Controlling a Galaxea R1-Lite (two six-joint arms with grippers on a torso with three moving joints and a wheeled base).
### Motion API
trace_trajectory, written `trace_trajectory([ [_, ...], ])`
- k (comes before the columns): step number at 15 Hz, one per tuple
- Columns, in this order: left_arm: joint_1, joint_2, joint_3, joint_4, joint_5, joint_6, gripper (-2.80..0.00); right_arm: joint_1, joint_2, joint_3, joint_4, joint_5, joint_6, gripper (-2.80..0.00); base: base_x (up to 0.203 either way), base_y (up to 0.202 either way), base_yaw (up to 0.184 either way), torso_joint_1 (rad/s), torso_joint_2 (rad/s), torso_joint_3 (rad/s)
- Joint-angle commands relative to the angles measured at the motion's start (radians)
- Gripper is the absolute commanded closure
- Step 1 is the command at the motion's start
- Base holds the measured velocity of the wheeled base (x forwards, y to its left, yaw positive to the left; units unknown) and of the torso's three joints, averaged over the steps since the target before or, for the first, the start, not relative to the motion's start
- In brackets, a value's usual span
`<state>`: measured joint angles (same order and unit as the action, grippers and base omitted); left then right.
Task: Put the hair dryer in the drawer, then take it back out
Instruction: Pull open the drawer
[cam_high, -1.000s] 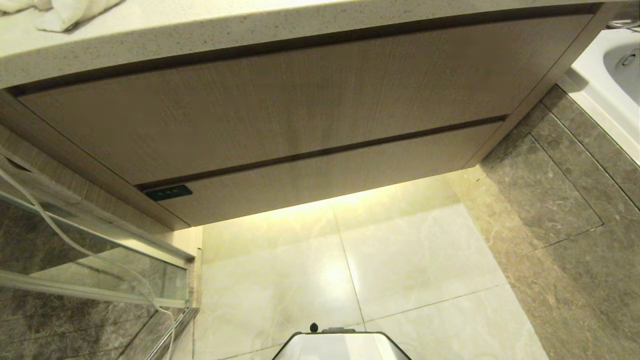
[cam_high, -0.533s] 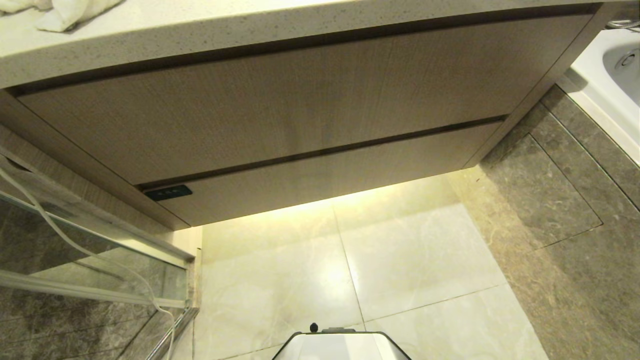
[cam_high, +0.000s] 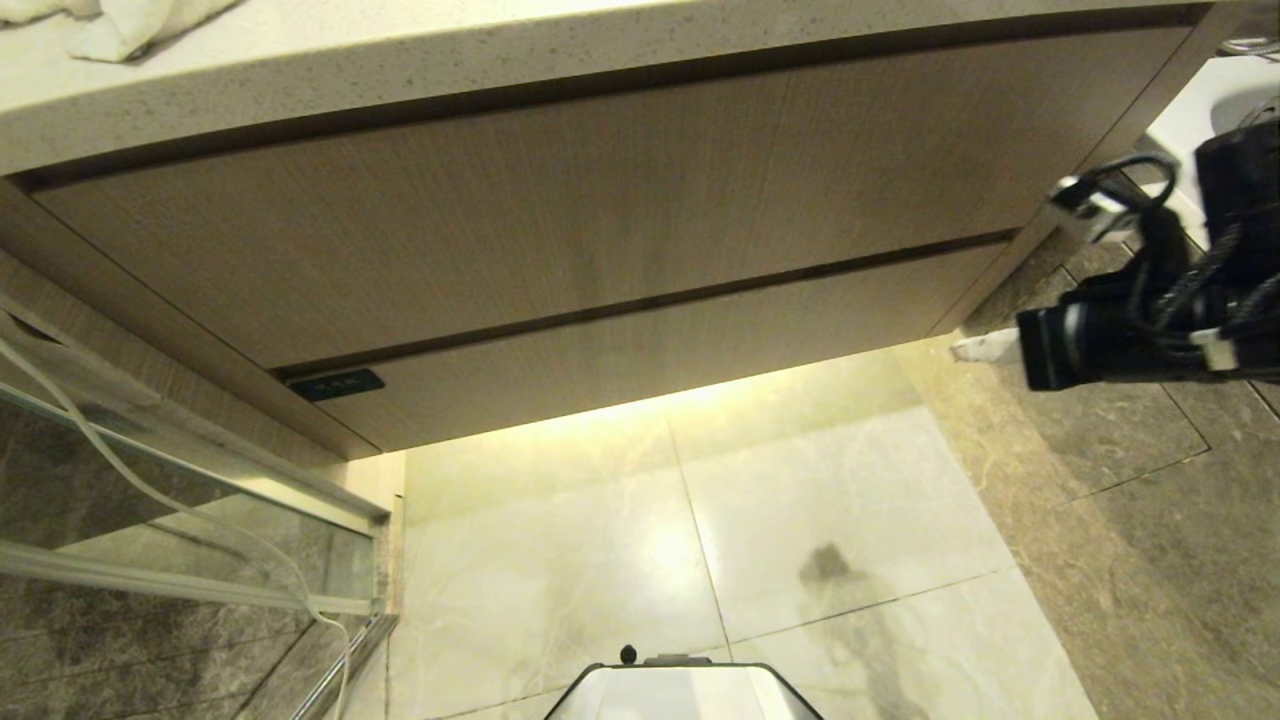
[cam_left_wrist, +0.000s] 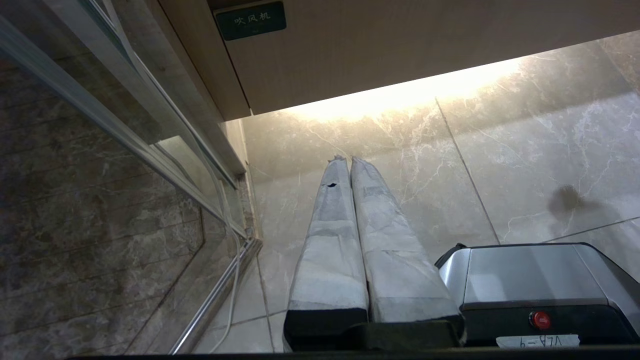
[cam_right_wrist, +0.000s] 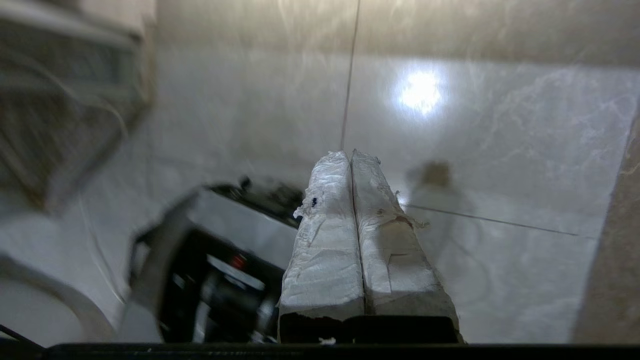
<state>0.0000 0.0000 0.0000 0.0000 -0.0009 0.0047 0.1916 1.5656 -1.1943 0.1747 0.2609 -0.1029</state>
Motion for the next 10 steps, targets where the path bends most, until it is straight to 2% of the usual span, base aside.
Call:
trace_trajectory([
  [1, 0.0, 0.0, 0.001, 0.0, 0.0, 0.0, 0.0, 0.003, 0.25, 0.007, -0.01, -0.022, -0.274, -2.8, 0.0, 0.0, 0.0, 0.0, 0.0, 0.0],
  [2, 0.0, 0.0, 0.0, 0.0, -0.001, 0.0, 0.0, -0.004, 0.268, 0.024, -0.025, -0.037, -0.319, -2.8, 0.0, 0.0, 0.0, 0.0, 0.0, 0.0],
  [3, 0.0, 0.0, 0.0, 0.0, -0.001, 0.0, 0.0, -0.005, 0.29, 0.029, -0.054, -0.04, -0.407, -2.8, 0.0, 0.0, 0.0, 0.0, 0.0, 0.0],
  [4, 0.0, 0.0, 0.0, 0.0, -0.001, 0.0, 0.0, -0.017, 0.317, 0.035, -0.113, -0.042, -0.532, -2.8, 0.0, 0.0, 0.0, 0.0, 0.0, 0.0],
  [6, 0.0, 0.0, 0.0, 0.0, 0.0, 0.0, 0.0, -0.041, 0.349, 0.038, -0.277, -0.044, -0.66, -2.8, 0.0, 0.0, 0.0, 0.0, 0.0, 0.0],
  [8, 0.0, 0.0, 0.0, 0.0, -0.001, 0.0, 0.0, -0.047, 0.367, 0.054, -0.447, -0.044, -0.819, -2.8, 0.0, 0.0, 0.0, 0.0, 0.0, 0.0],
  [10, 0.0, 0.0, 0.0, 0.0, -0.001, 0.0, 0.0, -0.05, 0.399, 0.113, -0.763, -0.043, -0.984, -2.8, 0.0, 0.0, 0.0, 0.0, 0.0, 0.0],
])
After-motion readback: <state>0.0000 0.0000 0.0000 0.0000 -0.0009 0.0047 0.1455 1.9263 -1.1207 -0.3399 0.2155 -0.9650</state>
